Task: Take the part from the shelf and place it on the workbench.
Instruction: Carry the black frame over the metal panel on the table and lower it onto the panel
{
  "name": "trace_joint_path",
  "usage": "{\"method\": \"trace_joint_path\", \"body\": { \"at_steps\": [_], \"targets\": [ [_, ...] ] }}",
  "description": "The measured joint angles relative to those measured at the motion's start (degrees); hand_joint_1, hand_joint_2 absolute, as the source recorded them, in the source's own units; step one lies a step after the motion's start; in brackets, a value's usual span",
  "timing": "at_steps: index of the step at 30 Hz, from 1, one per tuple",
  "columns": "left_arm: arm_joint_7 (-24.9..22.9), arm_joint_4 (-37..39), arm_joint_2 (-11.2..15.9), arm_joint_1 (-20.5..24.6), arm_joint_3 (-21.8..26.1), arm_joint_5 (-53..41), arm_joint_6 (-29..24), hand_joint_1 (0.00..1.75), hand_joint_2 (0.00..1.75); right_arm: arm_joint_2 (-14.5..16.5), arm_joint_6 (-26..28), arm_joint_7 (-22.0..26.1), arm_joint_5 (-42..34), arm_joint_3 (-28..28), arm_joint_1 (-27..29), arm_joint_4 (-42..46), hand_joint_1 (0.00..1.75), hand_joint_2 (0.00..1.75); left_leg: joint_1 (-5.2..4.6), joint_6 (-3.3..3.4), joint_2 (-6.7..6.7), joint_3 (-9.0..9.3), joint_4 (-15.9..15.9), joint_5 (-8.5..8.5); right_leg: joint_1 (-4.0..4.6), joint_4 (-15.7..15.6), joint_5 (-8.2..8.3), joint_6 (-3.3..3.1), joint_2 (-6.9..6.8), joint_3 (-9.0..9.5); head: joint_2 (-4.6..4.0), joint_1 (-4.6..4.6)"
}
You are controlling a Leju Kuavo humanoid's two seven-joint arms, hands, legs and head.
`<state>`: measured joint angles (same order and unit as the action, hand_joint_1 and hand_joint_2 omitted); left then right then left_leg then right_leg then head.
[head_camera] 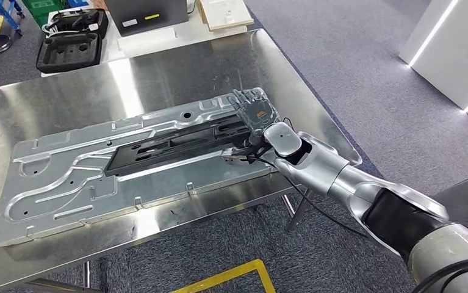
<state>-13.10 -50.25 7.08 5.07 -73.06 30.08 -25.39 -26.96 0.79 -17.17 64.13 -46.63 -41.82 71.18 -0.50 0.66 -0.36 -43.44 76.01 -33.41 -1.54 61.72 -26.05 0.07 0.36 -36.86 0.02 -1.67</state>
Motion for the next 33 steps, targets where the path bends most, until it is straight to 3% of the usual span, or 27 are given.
{"method": "trace_joint_path", "body": {
  "at_steps": [1, 2, 3, 5, 9, 10, 12, 14, 15, 16, 17, 19, 21, 25, 27, 29, 30, 31, 32, 33],
  "targets": [
    [-0.04, 0.01, 0.0, -0.02, -0.01, 0.0, 0.04, 0.0, 0.0, 0.08, 0.1, 0.06, -0.39, -0.01, 0.03, -0.03, 0.0, 0.0, -0.06, 0.3, -0.01, 0.08, -0.42, 0.87, 0.15, 0.0, -0.01, -0.02, 0.01, 0.04, 0.0, -0.01],
    [-0.08, 0.02, 0.0, -0.01, -0.01, -0.01, 0.05, 0.0, 0.0, 0.18, 0.23, 0.15, -0.76, -0.01, 0.04, -0.03, 0.0, 0.0, -0.2, 0.7, -0.02, 1.27, -3.03, 2.67, 0.26, -0.01, -0.03, -0.04, 0.04, 0.12, 0.0, -0.01],
    [-0.09, 0.02, 0.0, 0.02, -0.01, -0.01, 0.05, 0.0, 0.0, 0.26, 0.34, 0.25, -1.0, -0.01, 0.0, -0.02, 0.0, 0.0, -0.43, 1.16, -0.04, 3.2, -7.12, 4.76, 0.31, -0.05, -0.05, -0.06, 0.08, 0.24, 0.0, -0.01],
    [-0.07, 0.03, 0.0, 0.12, -0.01, -0.07, 0.05, 0.0, 0.0, 0.39, 0.54, 0.4, -1.32, -0.01, -0.07, 0.0, 0.0, 0.0, -1.01, 1.88, -0.08, 6.68, -14.11, 7.23, 0.3, -0.34, 0.02, 0.05, 0.12, 0.44, -0.01, -0.01],
    [0.12, 0.04, 0.01, 0.09, -0.01, -0.28, 0.01, 0.0, 0.0, 0.66, 0.83, 0.79, -2.49, -0.01, 0.06, 0.18, 0.0, 0.0, -1.44, 2.42, -0.03, 8.45, -17.62, 8.1, -0.02, -1.26, 0.44, 0.98, 0.11, 0.71, 0.0, -0.03],
    [0.2, 0.04, -0.01, 0.09, -0.01, -0.35, 0.0, 0.0, 0.0, 0.72, 0.89, 0.89, -2.89, -0.01, 0.02, 0.31, 0.0, 0.0, -1.3, 2.58, 0.05, 8.95, -18.46, 8.51, 0.05, -0.74, -0.06, 1.14, 0.05, 0.55, -0.01, -0.04],
    [0.29, 0.04, -0.04, 0.17, -0.01, -0.43, -0.01, 0.0, 0.0, 0.79, 1.01, 1.01, -3.32, -0.01, -0.15, 0.53, 0.0, 0.0, -1.01, 2.85, 0.2, 9.7, -19.67, 9.13, 0.28, 3.71, -2.71, 1.27, -0.06, -1.27, -0.02, -0.08],
    [0.29, 0.05, -0.06, 0.21, -0.02, -0.44, 0.01, 0.0, 0.0, 0.82, 1.07, 1.04, -3.42, -0.01, -0.09, 0.65, 0.0, 0.0, -1.01, 3.08, 0.22, 9.71, -19.63, 9.13, 0.4, 10.59, -5.73, 1.5, -0.06, -4.45, -0.01, -0.07],
    [0.29, 0.06, -0.07, 0.17, -0.02, -0.44, 0.02, 0.0, 0.0, 0.83, 1.07, 1.05, -3.43, -0.01, 0.05, 0.67, 0.0, 0.0, -0.99, 3.11, 0.2, 9.64, -19.47, 9.06, 0.35, 12.71, -6.2, 1.66, -0.08, -5.53, -0.01, -0.07],
    [0.29, 0.07, -0.07, 0.12, -0.03, -0.44, 0.03, 0.0, 0.0, 0.83, 1.07, 1.07, -3.45, -0.01, 0.17, 0.68, 0.0, 0.0, -0.96, 3.08, 0.18, 9.54, -19.24, 8.95, 0.25, 12.95, -5.66, 1.83, -0.11, -5.73, -0.01, -0.06],
    [0.31, 0.08, -0.08, 0.08, -0.03, -0.44, 0.04, 0.0, 0.0, 0.84, 1.08, 1.09, -3.57, -0.01, 0.2, 0.73, 0.0, 0.0, -0.88, 2.96, 0.15, 9.43, -18.87, 8.76, 0.1, 10.84, -4.12, 2.01, -0.15, -4.73, -0.01, -0.07],
    [0.39, 0.1, -0.11, 0.08, -0.03, -0.5, 0.05, 0.0, 0.0, 0.87, 1.15, 1.32, -4.31, -0.01, 0.05, 0.93, 0.0, 0.0, -0.79, 2.4, 0.06, 9.04, -17.71, 8.08, -0.16, 3.61, -0.99, 2.3, -0.24, -1.12, -0.01, -0.07],
    [0.6, 0.14, -0.1, 0.14, -0.03, -0.72, 0.04, 0.0, 0.0, 0.99, 1.3, 1.93, -5.85, -0.01, -0.06, 1.54, 0.0, 0.0, -0.89, 1.77, 0.0, 8.43, -16.45, 7.45, -0.1, -0.2, -0.11, 1.81, -0.09, 0.78, -0.01, -0.07],
    [1.19, 0.16, -0.08, 0.05, -0.05, -1.54, -0.11, 0.0, 0.0, 1.43, 1.52, 3.16, -8.72, -0.01, -0.06, 3.91, 0.0, 0.0, -0.9, 1.0, 0.0, 7.62, -15.32, 6.77, -0.02, -0.27, 0.07, 0.4, 0.15, 0.61, -0.01, -0.04],
    [1.5, 0.17, -0.1, 0.09, -0.06, -1.96, -0.29, 0.0, 0.0, 1.75, 1.72, 3.45, -9.08, -0.01, -0.21, 5.77, 0.0, 0.0, -0.59, 0.25, 0.05, 5.86, -11.19, 3.93, -0.13, -0.35, 0.34, -0.11, 0.02, 0.57, -0.01, 0.0],
    [1.64, 0.17, -0.14, 0.09, -0.1, -2.28, -0.42, 0.0, 0.0, 2.12, 1.93, 3.61, -8.98, -0.01, -0.33, 7.78, 0.0, 0.0, -0.23, -0.28, 0.07, 2.83, -4.01, -0.03, 0.02, -0.35, 0.58, -0.41, -0.12, 0.36, 0.0, 0.02],
    [1.72, 0.17, -0.15, 0.06, -0.14, -2.39, -0.46, 0.0, 0.0, 2.31, 1.99, 3.64, -8.8, -0.01, -0.35, 8.73, 0.0, 0.0, -0.11, -0.34, 0.07, 1.7, -1.23, -1.19, 0.13, -0.34, 0.65, -0.46, -0.14, 0.2, 0.0, 0.02],
    [1.81, 0.17, -0.16, 0.03, -0.16, -2.47, -0.47, 0.0, 0.0, 2.5, 2.02, 3.66, -8.58, -0.01, -0.35, 9.67, 0.0, 0.0, -0.07, -0.25, 0.07, 1.48, -0.27, -1.28, 0.22, -0.34, 0.72, -0.5, -0.16, 0.07, 0.0, 0.02],
    [1.91, 0.17, -0.18, 0.01, -0.17, -2.52, -0.47, 0.0, 0.0, 2.67, 2.03, 3.65, -8.4, -0.01, -0.36, 10.57, 0.0, 0.0, -0.08, -0.04, 0.06, 2.42, -1.54, -0.28, 0.3, -0.34, 0.8, -0.51, -0.18, -0.01, 0.0, 0.02],
    [2.01, 0.17, -0.18, 0.02, -0.18, -2.56, -0.46, 0.0, 0.0, 2.83, 2.03, 3.64, -8.31, -0.01, -0.4, 11.41, 0.0, 0.0, -0.15, 0.26, 0.04, 4.46, -4.9, 1.51, 0.34, -0.35, 0.89, -0.5, -0.18, -0.04, -0.01, 0.01]
  ]
}}
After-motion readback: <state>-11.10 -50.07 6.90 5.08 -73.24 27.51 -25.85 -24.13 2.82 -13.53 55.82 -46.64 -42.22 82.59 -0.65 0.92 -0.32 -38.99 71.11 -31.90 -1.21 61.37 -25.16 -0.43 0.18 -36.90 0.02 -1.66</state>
